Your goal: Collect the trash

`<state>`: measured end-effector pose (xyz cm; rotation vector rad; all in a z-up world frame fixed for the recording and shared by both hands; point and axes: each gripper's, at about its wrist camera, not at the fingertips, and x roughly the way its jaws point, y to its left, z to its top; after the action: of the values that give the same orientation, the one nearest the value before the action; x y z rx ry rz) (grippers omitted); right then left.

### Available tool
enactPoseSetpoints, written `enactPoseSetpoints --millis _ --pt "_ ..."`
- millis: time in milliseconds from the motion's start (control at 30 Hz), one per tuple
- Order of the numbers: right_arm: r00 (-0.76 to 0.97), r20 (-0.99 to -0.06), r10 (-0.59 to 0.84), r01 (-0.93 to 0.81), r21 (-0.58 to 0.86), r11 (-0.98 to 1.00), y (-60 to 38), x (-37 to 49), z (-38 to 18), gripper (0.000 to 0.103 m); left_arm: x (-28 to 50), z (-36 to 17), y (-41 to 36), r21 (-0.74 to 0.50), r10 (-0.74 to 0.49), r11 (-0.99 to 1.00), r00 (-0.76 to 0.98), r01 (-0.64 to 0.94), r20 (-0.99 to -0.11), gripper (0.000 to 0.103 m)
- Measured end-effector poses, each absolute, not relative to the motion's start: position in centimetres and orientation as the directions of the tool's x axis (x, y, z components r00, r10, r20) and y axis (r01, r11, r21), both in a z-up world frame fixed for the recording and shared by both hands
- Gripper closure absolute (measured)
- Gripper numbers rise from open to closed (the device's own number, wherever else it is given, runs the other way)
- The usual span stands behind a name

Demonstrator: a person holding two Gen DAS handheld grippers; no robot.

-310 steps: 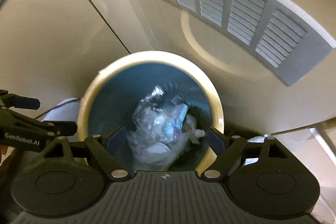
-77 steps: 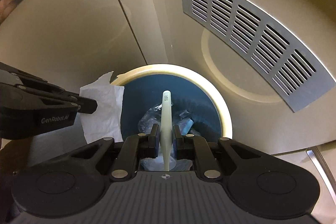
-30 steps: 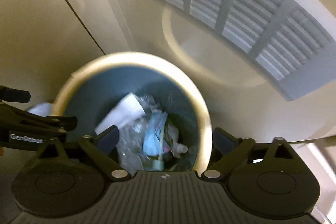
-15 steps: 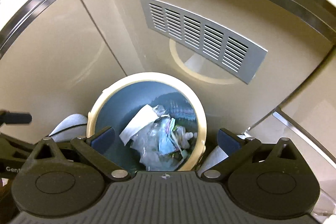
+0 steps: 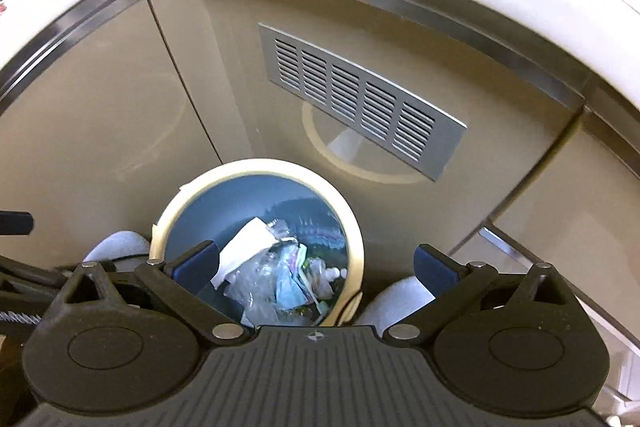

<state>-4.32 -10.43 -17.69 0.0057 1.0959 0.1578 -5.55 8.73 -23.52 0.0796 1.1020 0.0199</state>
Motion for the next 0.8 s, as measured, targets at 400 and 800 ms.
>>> enactPoseSetpoints --millis 400,800 --pt "0.426 -0.896 0.128 -0.194 0.048 0.980 -9.3 -4.5 -18.4 0.000 -5.0 -24.2 9.6 0.054 0.046 0.999 0.417 0.008 -0.908 0.000" --pt "0.418 -0.898 0.141 -0.205 0.059 0.977 -9.2 -4.2 -18.7 0.000 -5.0 -24.2 9.9 0.042 0.043 0.999 0.421 -0.012 -0.906 0.000"
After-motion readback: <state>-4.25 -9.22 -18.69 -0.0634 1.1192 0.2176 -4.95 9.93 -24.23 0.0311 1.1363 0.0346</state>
